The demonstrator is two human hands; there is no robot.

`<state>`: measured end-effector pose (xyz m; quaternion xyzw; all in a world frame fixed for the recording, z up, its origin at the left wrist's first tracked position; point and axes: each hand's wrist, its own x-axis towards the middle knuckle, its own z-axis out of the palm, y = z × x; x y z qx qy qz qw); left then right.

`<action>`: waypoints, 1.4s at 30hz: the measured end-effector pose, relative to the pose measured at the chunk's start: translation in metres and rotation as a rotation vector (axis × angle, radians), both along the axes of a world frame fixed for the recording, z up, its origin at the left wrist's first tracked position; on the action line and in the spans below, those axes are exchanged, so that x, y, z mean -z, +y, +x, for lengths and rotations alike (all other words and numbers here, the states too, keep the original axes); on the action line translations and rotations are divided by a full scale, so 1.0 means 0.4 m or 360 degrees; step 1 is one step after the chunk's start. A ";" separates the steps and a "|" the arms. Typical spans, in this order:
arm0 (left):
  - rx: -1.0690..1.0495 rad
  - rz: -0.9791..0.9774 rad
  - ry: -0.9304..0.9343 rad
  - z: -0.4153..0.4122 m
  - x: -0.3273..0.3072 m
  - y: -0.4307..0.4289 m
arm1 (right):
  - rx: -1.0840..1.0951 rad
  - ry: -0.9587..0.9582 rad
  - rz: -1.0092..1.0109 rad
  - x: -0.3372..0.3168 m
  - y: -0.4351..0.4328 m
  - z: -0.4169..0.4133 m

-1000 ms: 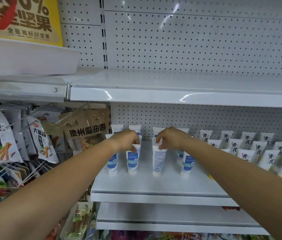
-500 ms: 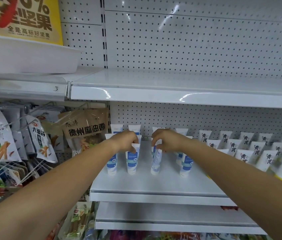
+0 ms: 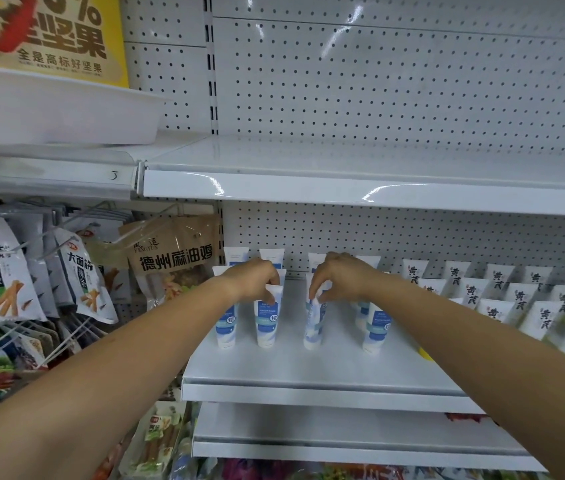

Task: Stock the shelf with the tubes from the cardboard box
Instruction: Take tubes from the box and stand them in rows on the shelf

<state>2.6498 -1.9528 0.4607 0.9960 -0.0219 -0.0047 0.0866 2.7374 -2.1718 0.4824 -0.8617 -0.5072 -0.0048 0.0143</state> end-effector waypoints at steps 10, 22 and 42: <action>-0.0026 -0.0052 0.0026 0.009 0.002 0.003 | 0.0059 0.0329 0.0052 0.008 0.001 0.019; -0.0019 -0.0067 0.0100 0.014 -0.011 -0.006 | 0.0009 0.0195 0.0000 0.039 0.006 0.023; 0.0046 0.0115 0.0092 0.028 0.005 0.013 | 0.0113 0.0257 0.0041 0.040 -0.018 -0.011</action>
